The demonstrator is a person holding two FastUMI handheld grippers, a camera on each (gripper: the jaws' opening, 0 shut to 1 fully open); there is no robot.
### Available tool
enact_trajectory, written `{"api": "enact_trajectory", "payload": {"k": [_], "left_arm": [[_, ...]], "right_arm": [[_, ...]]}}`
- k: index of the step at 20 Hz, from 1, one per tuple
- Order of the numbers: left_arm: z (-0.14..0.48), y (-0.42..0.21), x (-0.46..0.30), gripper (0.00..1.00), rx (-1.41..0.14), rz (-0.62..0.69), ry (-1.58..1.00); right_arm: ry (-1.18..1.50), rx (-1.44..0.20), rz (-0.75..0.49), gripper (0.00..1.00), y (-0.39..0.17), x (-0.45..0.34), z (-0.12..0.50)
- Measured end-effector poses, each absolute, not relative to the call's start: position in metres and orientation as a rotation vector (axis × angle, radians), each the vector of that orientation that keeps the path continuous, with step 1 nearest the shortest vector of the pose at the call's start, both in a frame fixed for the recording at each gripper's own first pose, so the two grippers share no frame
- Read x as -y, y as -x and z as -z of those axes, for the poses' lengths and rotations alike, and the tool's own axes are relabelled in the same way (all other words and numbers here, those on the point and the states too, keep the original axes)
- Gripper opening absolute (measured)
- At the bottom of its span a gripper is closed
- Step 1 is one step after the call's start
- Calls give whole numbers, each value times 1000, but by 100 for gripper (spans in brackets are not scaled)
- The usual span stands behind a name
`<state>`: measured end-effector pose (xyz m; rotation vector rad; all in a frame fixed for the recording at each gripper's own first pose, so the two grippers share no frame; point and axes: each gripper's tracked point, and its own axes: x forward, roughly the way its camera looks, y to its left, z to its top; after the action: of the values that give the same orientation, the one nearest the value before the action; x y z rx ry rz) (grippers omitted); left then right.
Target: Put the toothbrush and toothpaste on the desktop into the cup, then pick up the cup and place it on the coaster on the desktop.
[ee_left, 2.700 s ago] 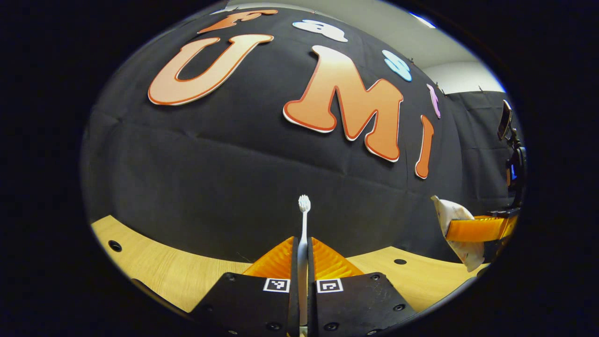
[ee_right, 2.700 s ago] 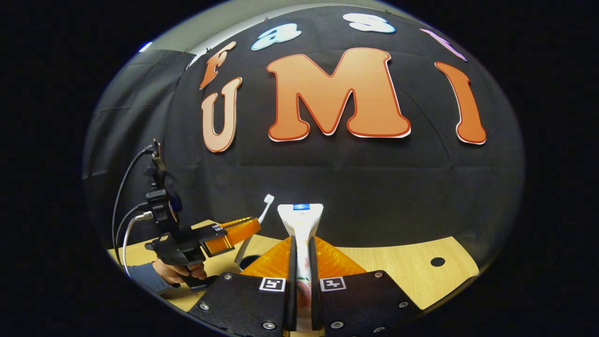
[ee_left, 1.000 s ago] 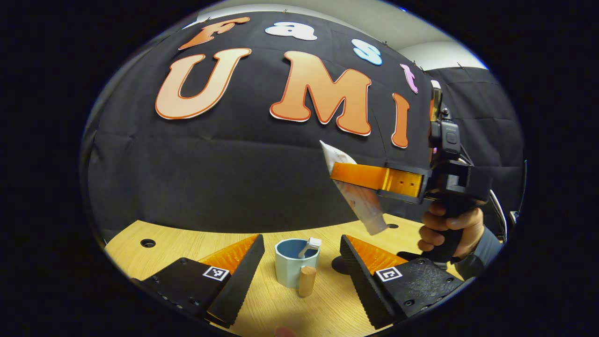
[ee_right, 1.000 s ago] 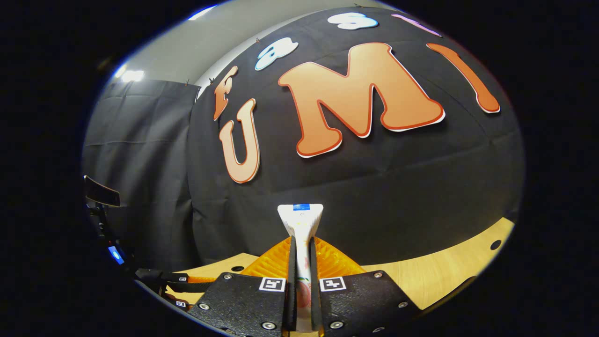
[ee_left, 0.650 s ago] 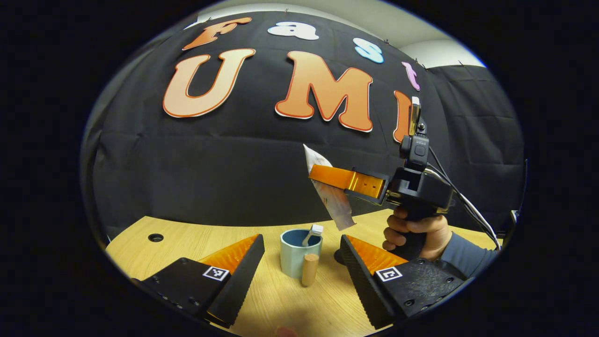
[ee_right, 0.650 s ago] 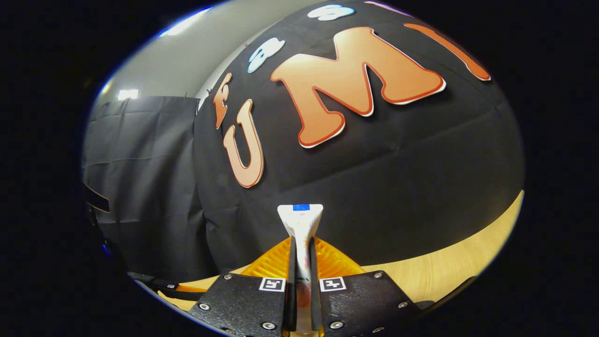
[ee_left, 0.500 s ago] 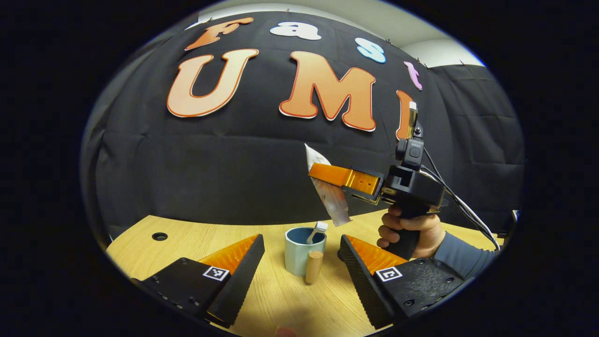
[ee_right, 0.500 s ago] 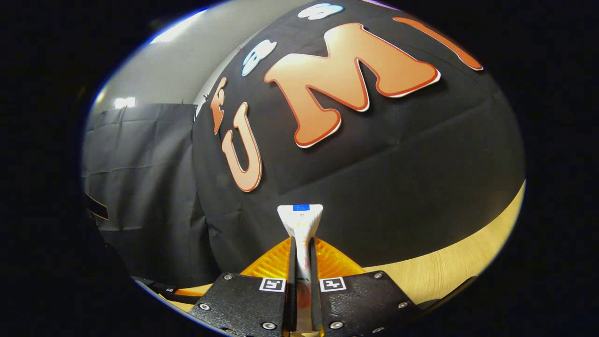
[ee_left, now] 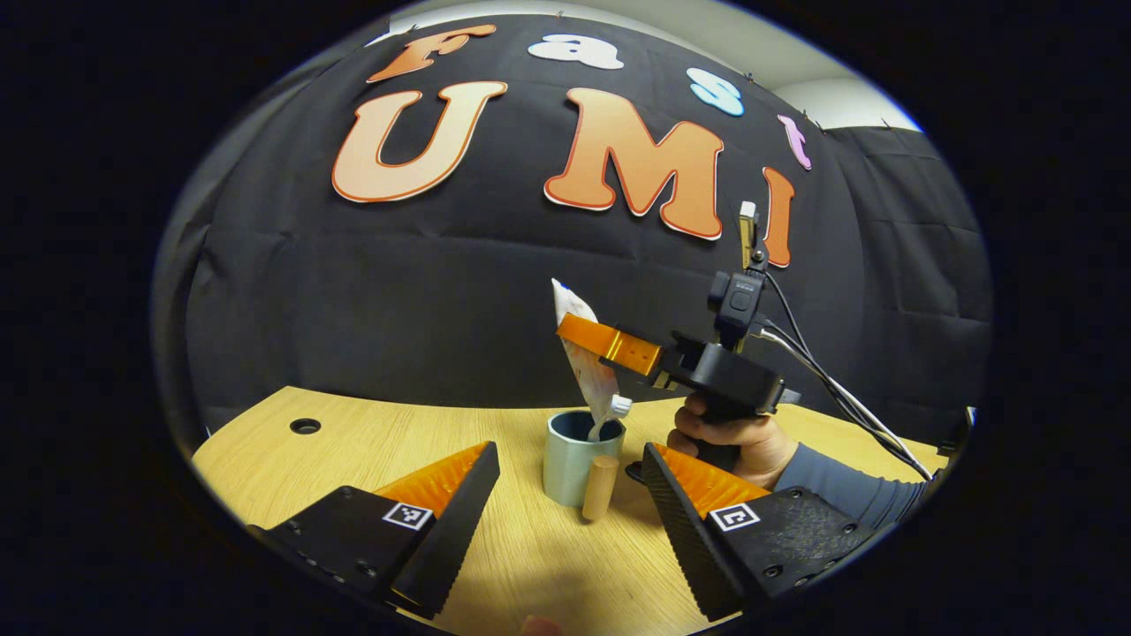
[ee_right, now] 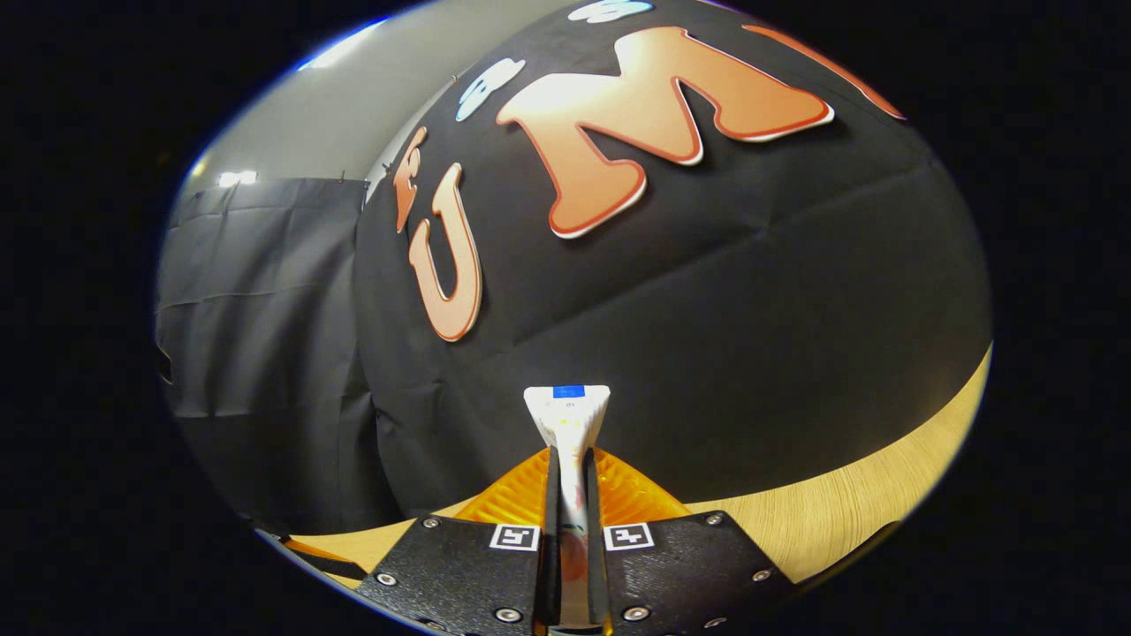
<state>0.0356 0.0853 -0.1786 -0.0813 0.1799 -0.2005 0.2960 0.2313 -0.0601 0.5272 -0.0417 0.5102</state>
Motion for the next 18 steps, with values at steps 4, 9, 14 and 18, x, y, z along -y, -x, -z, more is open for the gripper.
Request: {"api": "enact_trajectory", "payload": {"k": [4,9,14,18], "left_arm": [[183,-37,-85,98,-189,200,90],[191,-37,-76,98,-209,203,91],[189,-40,-77,97,-226,163,89],[179,-46,-71,98,-241,128,64]], "right_arm": [[-531,-23,-514,15,-294,-230,77],[-478,-69,-552,15,-273,-225,81],[-457,-152,-607,23,-249,-217,83],[-378,-121,-592,46,-230,-190,62]]}}
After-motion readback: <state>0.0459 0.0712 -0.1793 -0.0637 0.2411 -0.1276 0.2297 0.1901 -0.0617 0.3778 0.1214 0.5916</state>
